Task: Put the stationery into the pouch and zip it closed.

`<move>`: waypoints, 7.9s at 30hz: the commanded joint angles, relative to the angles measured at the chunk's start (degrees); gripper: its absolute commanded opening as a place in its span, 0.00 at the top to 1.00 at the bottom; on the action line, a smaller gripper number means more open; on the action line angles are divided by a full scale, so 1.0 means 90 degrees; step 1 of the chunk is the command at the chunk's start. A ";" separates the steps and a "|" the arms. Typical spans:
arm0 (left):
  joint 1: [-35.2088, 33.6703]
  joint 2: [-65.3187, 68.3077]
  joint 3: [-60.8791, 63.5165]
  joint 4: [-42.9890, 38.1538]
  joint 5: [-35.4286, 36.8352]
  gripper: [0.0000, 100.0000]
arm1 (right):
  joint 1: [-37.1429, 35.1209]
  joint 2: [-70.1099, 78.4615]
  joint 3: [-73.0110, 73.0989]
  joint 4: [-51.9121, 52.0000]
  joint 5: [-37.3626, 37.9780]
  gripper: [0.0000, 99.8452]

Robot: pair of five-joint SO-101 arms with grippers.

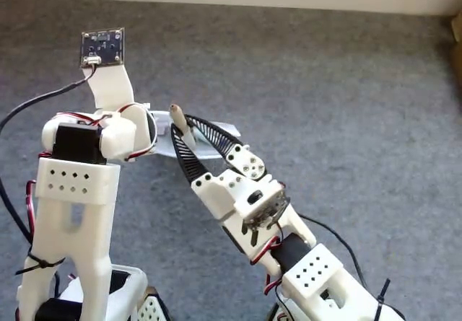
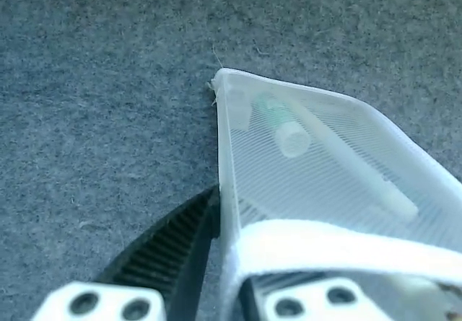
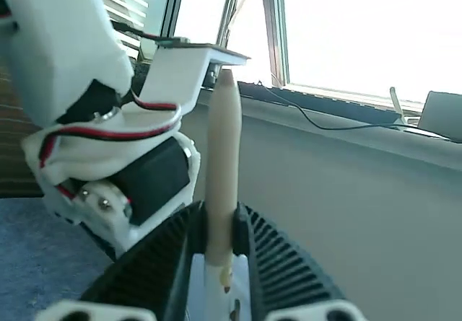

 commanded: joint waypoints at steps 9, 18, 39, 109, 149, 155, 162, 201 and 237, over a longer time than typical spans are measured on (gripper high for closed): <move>-0.0142 -0.0327 -0.0132 -0.0039 -0.0059 0.99 | 0.0063 -0.0190 -0.0132 0.1177 0.0430 0.82; -0.0142 -0.0327 -0.0132 -0.0039 -0.0059 0.99 | 0.0063 -0.0200 -0.0132 0.1402 0.0440 0.82; -0.0415 -0.0327 -0.0132 -0.0049 -0.0059 0.99 | 0.0063 -0.2818 -0.1284 0.5280 0.0410 0.93; -0.0425 -0.0317 -0.0122 -0.0049 -0.0068 0.99 | 0.1236 -0.1695 -0.3140 0.8991 -0.0225 0.84; -0.0425 -0.0327 0.0044 -0.0049 -0.0068 0.99 | 0.1206 -0.1646 0.0161 0.5309 -0.1211 0.66; -0.0425 -0.0327 0.0044 -0.0029 -0.0088 0.99 | 0.1216 -0.1646 0.0503 0.4772 -0.1211 0.66; -0.0425 -0.0327 0.0054 -0.0029 -0.0313 0.99 | 0.1236 -0.1695 0.0484 0.4772 -0.1201 0.80; 0.1939 -0.0317 0.0327 -0.2921 -0.2589 0.77 | 0.0249 -0.4703 -0.0503 1.0408 0.2842 1.00; 0.2437 -0.2271 0.0122 -0.1573 -0.4493 0.77 | 0.1177 -0.4703 -0.1206 1.0613 0.2579 1.00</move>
